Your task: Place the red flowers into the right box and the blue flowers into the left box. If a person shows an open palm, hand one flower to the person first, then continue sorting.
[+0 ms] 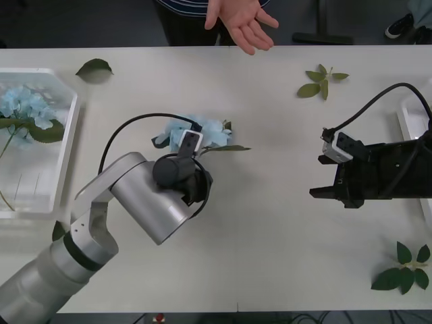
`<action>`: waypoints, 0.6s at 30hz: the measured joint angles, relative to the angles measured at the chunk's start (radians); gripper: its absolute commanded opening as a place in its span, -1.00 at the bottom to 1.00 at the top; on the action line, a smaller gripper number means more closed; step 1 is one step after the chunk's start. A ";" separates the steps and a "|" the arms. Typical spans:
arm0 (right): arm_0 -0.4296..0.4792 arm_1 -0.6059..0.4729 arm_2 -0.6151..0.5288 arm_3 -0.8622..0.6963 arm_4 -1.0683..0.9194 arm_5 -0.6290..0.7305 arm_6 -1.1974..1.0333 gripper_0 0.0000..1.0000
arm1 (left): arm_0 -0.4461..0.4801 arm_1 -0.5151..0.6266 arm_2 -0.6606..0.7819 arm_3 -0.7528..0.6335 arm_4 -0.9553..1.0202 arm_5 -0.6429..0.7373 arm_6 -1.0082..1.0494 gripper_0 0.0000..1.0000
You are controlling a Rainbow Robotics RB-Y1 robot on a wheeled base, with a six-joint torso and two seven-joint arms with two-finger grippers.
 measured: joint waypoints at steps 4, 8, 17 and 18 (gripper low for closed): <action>0.000 0.000 0.000 0.000 0.000 0.000 0.000 0.46 | 0.047 0.039 0.018 -0.141 0.000 -0.021 -0.050 -1.00; 0.000 0.000 0.000 0.000 0.000 0.000 0.000 0.47 | 0.092 0.078 0.025 -0.280 0.006 -0.043 -0.141 -1.00; 0.000 0.000 0.000 0.000 0.000 0.000 0.000 0.47 | 0.169 0.131 0.100 -0.412 0.084 -0.379 -0.137 -1.00; 0.000 0.000 0.000 0.000 0.000 0.000 0.000 0.47 | 0.169 0.124 0.110 -0.403 0.096 -0.413 -0.134 -1.00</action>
